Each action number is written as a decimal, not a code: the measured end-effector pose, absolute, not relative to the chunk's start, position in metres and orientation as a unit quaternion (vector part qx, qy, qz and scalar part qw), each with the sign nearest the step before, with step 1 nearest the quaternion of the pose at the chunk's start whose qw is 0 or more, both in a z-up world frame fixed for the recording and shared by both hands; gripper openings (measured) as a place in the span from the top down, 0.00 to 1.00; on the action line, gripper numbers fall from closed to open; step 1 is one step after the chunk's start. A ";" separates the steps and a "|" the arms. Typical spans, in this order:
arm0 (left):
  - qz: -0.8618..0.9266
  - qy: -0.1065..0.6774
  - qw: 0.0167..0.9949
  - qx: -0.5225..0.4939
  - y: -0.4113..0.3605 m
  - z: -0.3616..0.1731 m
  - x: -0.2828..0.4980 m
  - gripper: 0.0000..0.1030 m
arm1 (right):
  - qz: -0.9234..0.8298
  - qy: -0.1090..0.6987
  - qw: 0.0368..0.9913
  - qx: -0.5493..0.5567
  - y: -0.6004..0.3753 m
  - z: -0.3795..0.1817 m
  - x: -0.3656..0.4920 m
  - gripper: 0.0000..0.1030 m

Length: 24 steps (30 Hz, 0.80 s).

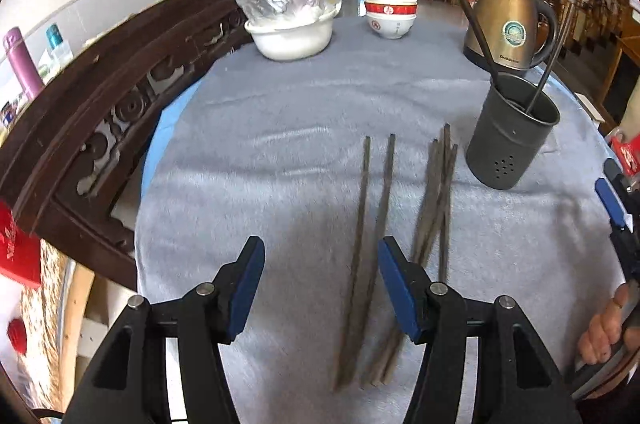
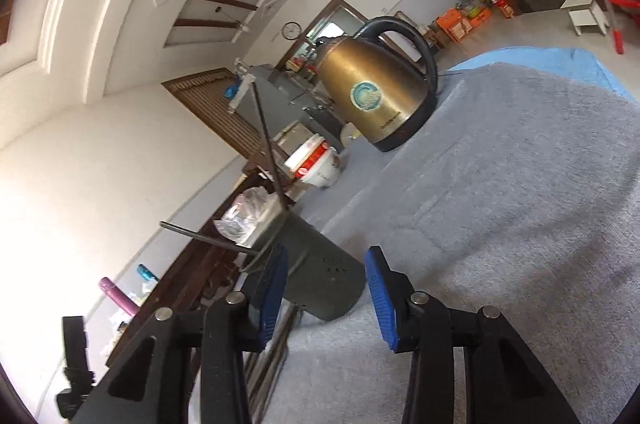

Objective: Organize utensils
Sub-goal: 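Return both tools to the remaining chopsticks on the cloth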

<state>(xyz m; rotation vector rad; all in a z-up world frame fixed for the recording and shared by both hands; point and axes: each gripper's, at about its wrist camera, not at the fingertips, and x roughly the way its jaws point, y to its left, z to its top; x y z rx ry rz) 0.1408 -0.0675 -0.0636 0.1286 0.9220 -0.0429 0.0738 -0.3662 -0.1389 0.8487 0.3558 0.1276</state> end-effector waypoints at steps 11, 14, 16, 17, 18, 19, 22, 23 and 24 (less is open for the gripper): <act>0.020 0.466 0.883 0.047 -0.067 -0.070 0.120 0.42 | 0.096 0.203 0.896 0.384 -0.351 -0.138 0.085 0.58; 0.018 0.458 0.887 0.056 -0.071 -0.067 0.123 0.42 | 0.096 0.207 0.895 0.383 -0.350 -0.140 0.085 0.58; 0.013 0.452 0.890 0.062 -0.072 -0.064 0.126 0.42 | 0.093 0.207 0.895 0.383 -0.350 -0.140 0.084 0.58; 0.008 0.449 0.891 0.064 -0.072 -0.063 0.129 0.42 | 0.091 0.207 0.895 0.384 -0.350 -0.140 0.084 0.58; 0.005 0.447 0.892 0.065 -0.071 -0.062 0.130 0.42 | 0.086 0.208 0.896 0.384 -0.350 -0.140 0.084 0.58; 0.001 0.446 0.893 0.064 -0.070 -0.061 0.133 0.42 | 0.082 0.209 0.896 0.384 -0.351 -0.141 0.084 0.58; -0.011 0.444 0.895 0.053 -0.060 -0.060 0.145 0.42 | 0.071 0.214 0.895 0.384 -0.351 -0.142 0.084 0.58; -0.016 0.442 0.895 0.049 -0.056 -0.060 0.149 0.42 | 0.068 0.216 0.895 0.384 -0.351 -0.142 0.085 0.58; -0.019 0.441 0.896 0.048 -0.053 -0.060 0.153 0.42 | 0.060 0.221 0.895 0.383 -0.351 -0.142 0.085 0.58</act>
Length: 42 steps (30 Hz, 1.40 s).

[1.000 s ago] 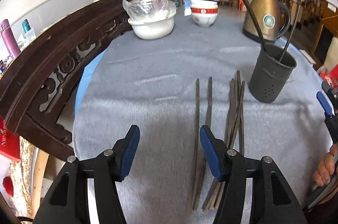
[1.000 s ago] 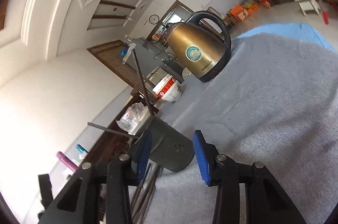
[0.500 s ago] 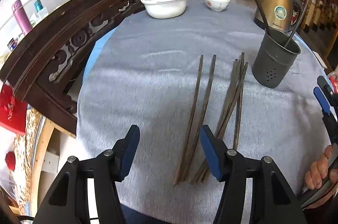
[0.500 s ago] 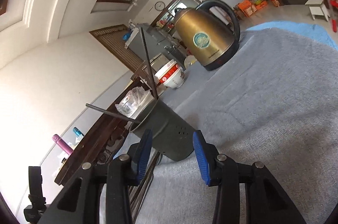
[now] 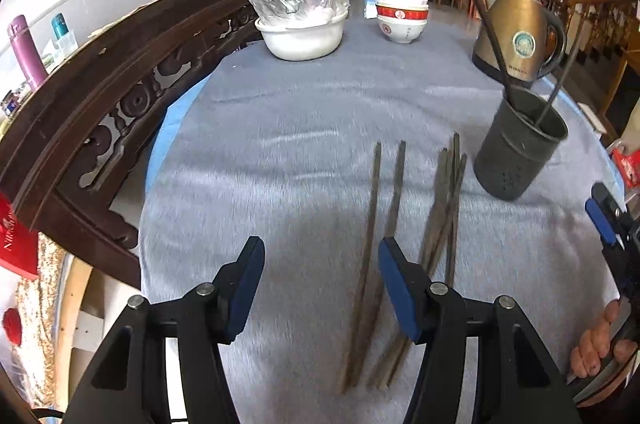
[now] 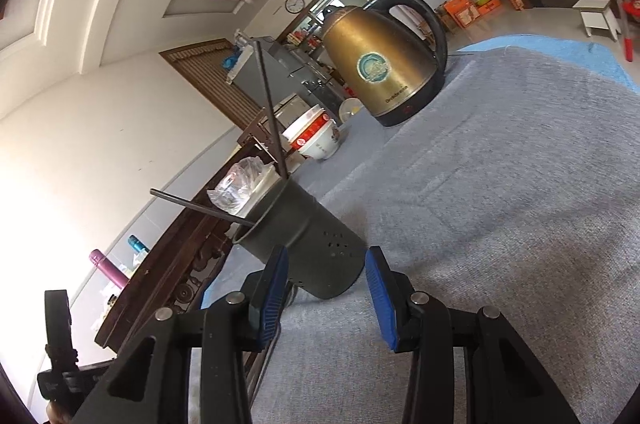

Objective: Organize utensils
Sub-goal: 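Return both tools to the remaining chopsticks on the cloth, then close the right tool on a dark chopstick near the holder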

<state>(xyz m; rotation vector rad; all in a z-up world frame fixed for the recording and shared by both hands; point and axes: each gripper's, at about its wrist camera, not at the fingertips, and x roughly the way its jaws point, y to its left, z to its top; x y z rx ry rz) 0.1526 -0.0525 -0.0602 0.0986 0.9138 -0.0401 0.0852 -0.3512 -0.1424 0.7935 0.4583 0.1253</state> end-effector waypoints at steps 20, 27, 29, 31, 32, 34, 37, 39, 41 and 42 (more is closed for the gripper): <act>-0.152 0.465 0.872 -0.028 0.012 -0.096 0.190 0.42 | 0.066 0.416 0.878 0.228 -0.199 -0.111 0.151 0.72; -0.159 0.477 0.863 -0.036 0.024 -0.106 0.174 0.48 | 0.033 0.466 0.850 0.244 -0.190 -0.137 0.184 0.82; -0.158 0.477 0.864 -0.038 0.028 -0.105 0.174 0.48 | 0.025 0.474 0.845 0.246 -0.188 -0.140 0.185 0.86; -0.159 0.477 0.864 -0.041 0.031 -0.104 0.174 0.48 | 0.028 0.477 0.844 0.242 -0.185 -0.138 0.184 0.91; -0.160 0.478 0.863 -0.041 0.032 -0.103 0.175 0.48 | 0.027 0.478 0.848 0.226 -0.182 -0.135 0.183 0.92; -0.163 0.480 0.861 -0.040 0.033 -0.102 0.176 0.48 | 0.027 0.479 0.854 0.201 -0.179 -0.131 0.179 0.95; -0.170 0.485 0.857 -0.032 0.027 -0.102 0.180 0.48 | 0.024 0.481 0.855 0.191 -0.184 -0.129 0.171 0.95; -0.175 0.489 0.854 -0.025 0.021 -0.102 0.183 0.48 | 0.006 0.488 0.854 0.179 -0.192 -0.132 0.166 0.95; -0.179 0.496 0.850 -0.015 0.012 -0.103 0.189 0.48 | 0.015 0.497 0.842 0.209 -0.203 -0.139 0.162 0.96; -0.178 0.500 0.847 -0.011 0.008 -0.104 0.192 0.48 | 0.033 0.496 0.835 0.237 -0.208 -0.141 0.159 0.95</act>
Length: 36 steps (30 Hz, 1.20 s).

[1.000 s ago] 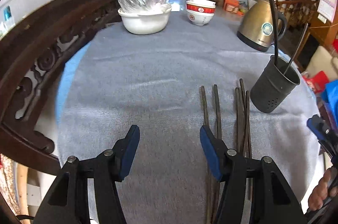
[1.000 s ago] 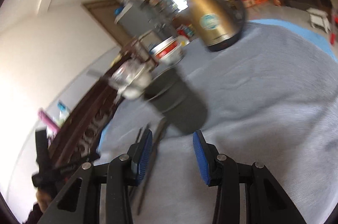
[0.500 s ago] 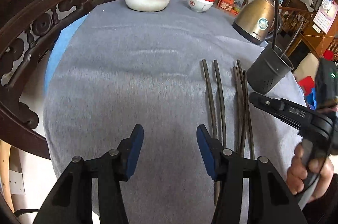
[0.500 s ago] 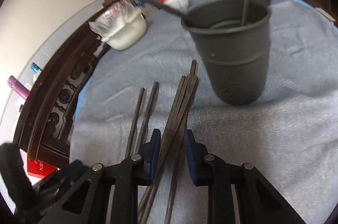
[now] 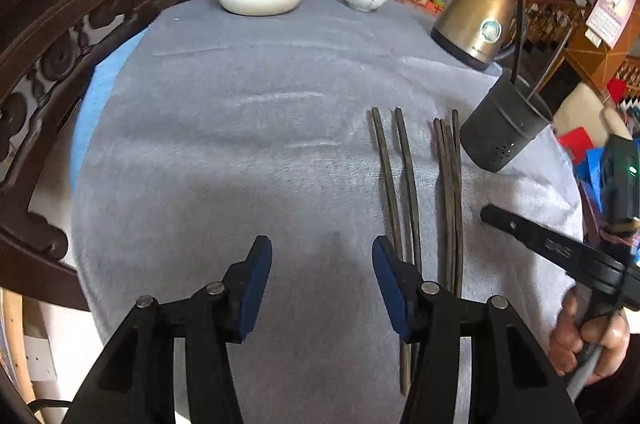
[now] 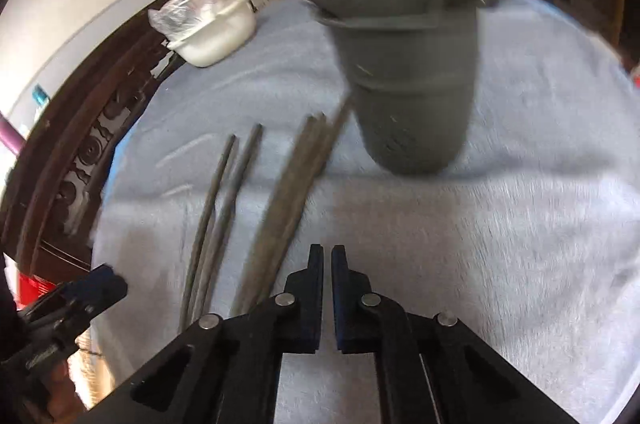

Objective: Organize utensils
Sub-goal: 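Close the right tool on a dark chopstick near the holder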

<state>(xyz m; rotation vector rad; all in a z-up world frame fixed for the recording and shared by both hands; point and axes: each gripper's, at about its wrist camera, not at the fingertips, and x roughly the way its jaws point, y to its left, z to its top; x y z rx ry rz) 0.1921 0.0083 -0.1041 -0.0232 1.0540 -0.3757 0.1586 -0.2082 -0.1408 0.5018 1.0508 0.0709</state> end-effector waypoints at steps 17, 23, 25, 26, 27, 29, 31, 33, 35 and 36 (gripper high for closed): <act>-0.164 0.538 0.826 -0.042 0.008 -0.120 0.164 0.48 | 0.115 0.493 0.794 0.337 -0.211 -0.143 0.153 0.91; -0.152 0.524 0.837 -0.039 0.017 -0.109 0.153 0.48 | 0.118 0.523 0.790 0.298 -0.176 -0.151 0.158 0.90; -0.153 0.520 0.839 -0.041 0.019 -0.105 0.151 0.48 | 0.110 0.526 0.797 0.275 -0.167 -0.149 0.160 0.89; -0.155 0.519 0.840 -0.043 0.020 -0.103 0.151 0.48 | 0.111 0.526 0.800 0.267 -0.164 -0.148 0.161 0.90; -0.156 0.518 0.840 -0.044 0.020 -0.102 0.151 0.48 | 0.114 0.528 0.802 0.256 -0.160 -0.148 0.162 0.88; -0.157 0.517 0.840 -0.046 0.018 -0.101 0.152 0.48 | 0.116 0.535 0.805 0.230 -0.153 -0.148 0.163 0.82; -0.160 0.520 0.838 -0.048 0.017 -0.103 0.153 0.48 | 0.116 0.533 0.811 0.212 -0.150 -0.146 0.163 0.82; -0.162 0.524 0.835 -0.050 0.016 -0.104 0.151 0.48 | 0.117 0.534 0.813 0.200 -0.149 -0.145 0.162 0.83; -0.165 0.529 0.831 -0.050 0.016 -0.107 0.151 0.48 | 0.115 0.536 0.814 0.191 -0.151 -0.144 0.159 0.82; -0.168 0.531 0.829 -0.051 0.015 -0.109 0.151 0.48 | 0.113 0.538 0.813 0.192 -0.151 -0.144 0.159 0.82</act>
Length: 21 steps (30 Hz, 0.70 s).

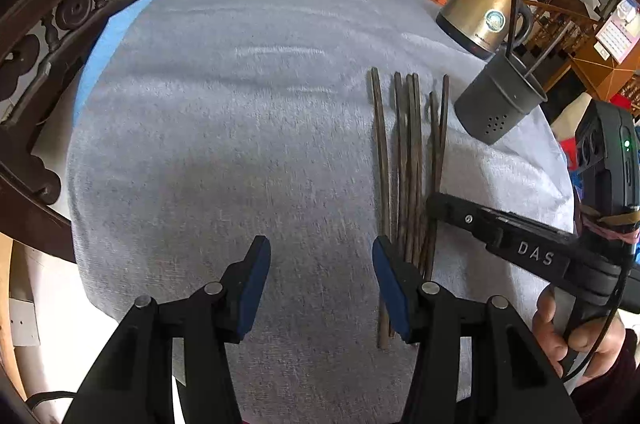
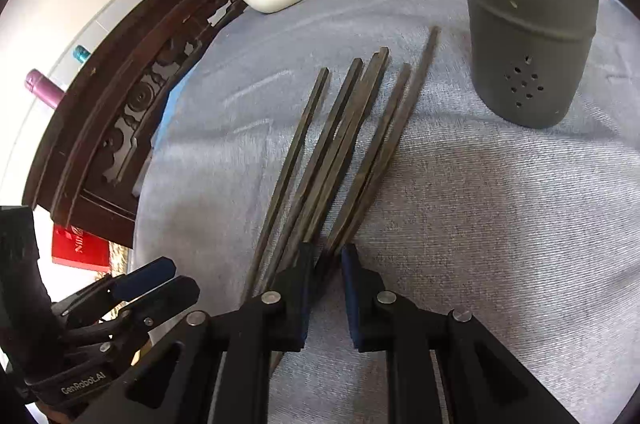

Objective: Organize utensils
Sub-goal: 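Close the right tool on a dark chopstick near the holder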

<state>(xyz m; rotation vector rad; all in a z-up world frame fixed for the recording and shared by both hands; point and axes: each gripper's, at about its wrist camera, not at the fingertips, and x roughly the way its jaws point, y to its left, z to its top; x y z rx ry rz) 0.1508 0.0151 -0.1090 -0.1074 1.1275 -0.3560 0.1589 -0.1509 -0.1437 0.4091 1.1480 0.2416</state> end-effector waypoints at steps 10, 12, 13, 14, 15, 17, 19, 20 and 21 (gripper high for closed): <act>-0.179 0.535 0.825 -0.034 0.000 -0.116 0.147 0.46 | 0.104 0.555 0.796 0.215 -0.171 -0.143 0.148 0.81; -0.185 0.536 0.823 -0.033 -0.003 -0.116 0.146 0.46 | 0.099 0.561 0.791 0.225 -0.175 -0.143 0.147 0.81; -0.187 0.536 0.822 -0.034 -0.004 -0.115 0.146 0.46 | 0.093 0.566 0.785 0.233 -0.177 -0.144 0.146 0.81; -0.191 0.536 0.821 -0.038 -0.006 -0.114 0.145 0.46 | 0.089 0.568 0.781 0.242 -0.180 -0.143 0.146 0.81; -0.194 0.536 0.821 -0.039 -0.007 -0.113 0.145 0.46 | 0.088 0.567 0.778 0.256 -0.183 -0.143 0.146 0.80; -0.200 0.533 0.822 -0.030 -0.011 -0.111 0.143 0.46 | 0.084 0.563 0.776 0.271 -0.185 -0.142 0.147 0.80; -0.200 0.532 0.823 -0.019 -0.017 -0.111 0.142 0.46 | 0.086 0.570 0.773 0.266 -0.179 -0.145 0.149 0.75; -0.202 0.532 0.822 -0.016 -0.019 -0.113 0.142 0.46 | 0.087 0.563 0.779 0.262 -0.179 -0.144 0.148 0.75; -0.202 0.534 0.821 -0.015 -0.021 -0.114 0.142 0.46 | 0.085 0.557 0.786 0.257 -0.178 -0.143 0.147 0.75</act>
